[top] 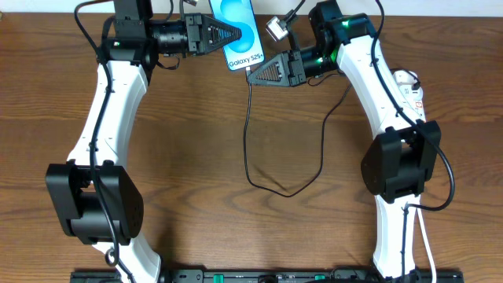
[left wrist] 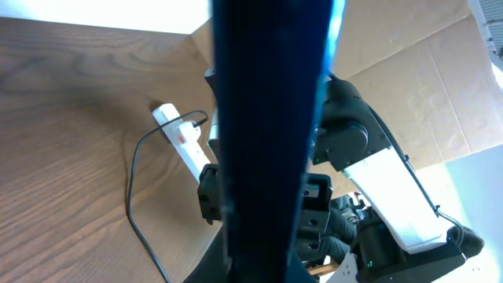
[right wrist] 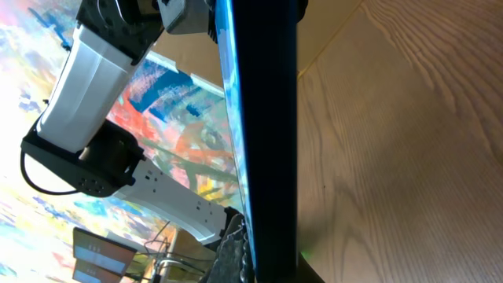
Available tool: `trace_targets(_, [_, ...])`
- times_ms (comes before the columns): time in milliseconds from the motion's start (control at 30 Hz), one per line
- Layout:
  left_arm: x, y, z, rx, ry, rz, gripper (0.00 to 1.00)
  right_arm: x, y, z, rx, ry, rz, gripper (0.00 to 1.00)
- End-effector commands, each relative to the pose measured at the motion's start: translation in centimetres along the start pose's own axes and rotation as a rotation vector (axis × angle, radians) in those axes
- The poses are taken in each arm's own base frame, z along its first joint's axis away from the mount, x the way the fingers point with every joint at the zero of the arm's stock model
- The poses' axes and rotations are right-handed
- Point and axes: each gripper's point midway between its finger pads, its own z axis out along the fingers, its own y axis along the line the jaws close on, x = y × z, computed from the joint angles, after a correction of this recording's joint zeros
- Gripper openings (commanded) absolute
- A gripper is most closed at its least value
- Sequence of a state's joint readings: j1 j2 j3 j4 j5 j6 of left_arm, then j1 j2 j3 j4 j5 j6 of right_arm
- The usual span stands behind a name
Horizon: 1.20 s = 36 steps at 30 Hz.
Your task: Plug charger to phone and switch on socket
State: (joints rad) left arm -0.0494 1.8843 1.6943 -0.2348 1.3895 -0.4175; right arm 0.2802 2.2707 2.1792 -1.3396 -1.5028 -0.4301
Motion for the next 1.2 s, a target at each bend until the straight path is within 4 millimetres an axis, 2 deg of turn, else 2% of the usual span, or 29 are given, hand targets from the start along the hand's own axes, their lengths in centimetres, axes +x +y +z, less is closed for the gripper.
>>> trace_targets(0, [0.8, -3.2, 0.2, 0.109, 0.058, 0.045, 0.07, -1.0, 2.3, -0.7, -0.005, -0.019, -0.06, 0.01])
trace_targets(533, [0.9, -3.3, 0.2, 0.115, 0.061, 0.045, 0.07, -0.6, 1.2, -0.8, 0.06, 0.004, -0.054, 0.01])
trace_targets(833, [0.9, -3.3, 0.2, 0.115, 0.061, 0.045, 0.07, -0.1, 1.1, -0.1, 0.069, 0.028, -0.047, 0.01])
trace_targets(1167, [0.9, -3.4, 0.2, 0.123, 0.065, 0.044, 0.07, 0.0, 1.0, -0.1, 0.077, 0.031, -0.039, 0.01])
